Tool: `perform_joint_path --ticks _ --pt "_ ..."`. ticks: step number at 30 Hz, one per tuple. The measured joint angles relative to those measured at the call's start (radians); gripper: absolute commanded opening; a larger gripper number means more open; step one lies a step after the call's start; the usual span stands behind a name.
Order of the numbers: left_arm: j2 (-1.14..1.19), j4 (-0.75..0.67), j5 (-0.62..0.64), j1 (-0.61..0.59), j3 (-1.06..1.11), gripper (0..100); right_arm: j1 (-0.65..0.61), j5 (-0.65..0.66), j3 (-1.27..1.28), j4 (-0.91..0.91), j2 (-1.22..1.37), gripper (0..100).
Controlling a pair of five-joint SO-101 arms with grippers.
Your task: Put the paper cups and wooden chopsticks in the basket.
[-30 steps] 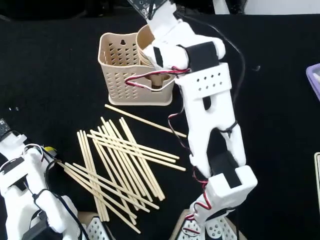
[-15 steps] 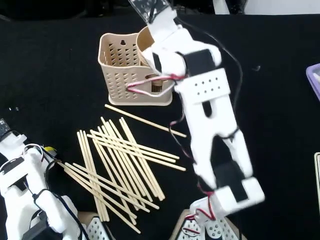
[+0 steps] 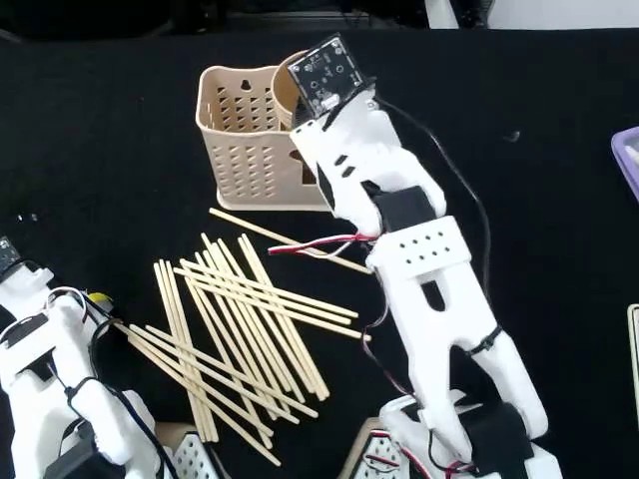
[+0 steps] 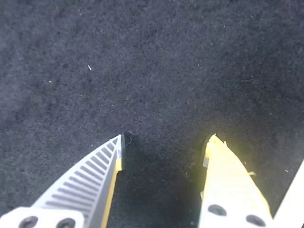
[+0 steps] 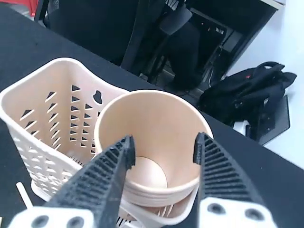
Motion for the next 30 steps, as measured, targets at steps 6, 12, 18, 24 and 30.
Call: perform_joint_path --ticks 6,12,18,24,30 --pt "0.0 0.0 0.0 0.0 0.0 28 0.0 -0.066 -0.002 -0.005 -0.012 20.8" --pt "0.0 0.0 0.0 0.0 0.0 28 -0.002 -0.109 -0.101 0.117 -0.126 21.1" --pt "0.0 0.0 0.0 0.0 0.0 28 -0.098 -0.109 -0.144 0.407 -0.264 21.1" --pt "0.0 0.0 0.0 0.0 0.0 28 -0.264 -0.107 0.078 0.577 -0.299 21.2" --pt "0.0 0.0 0.0 0.0 0.0 28 -0.396 0.034 0.48 0.331 -0.293 21.2"
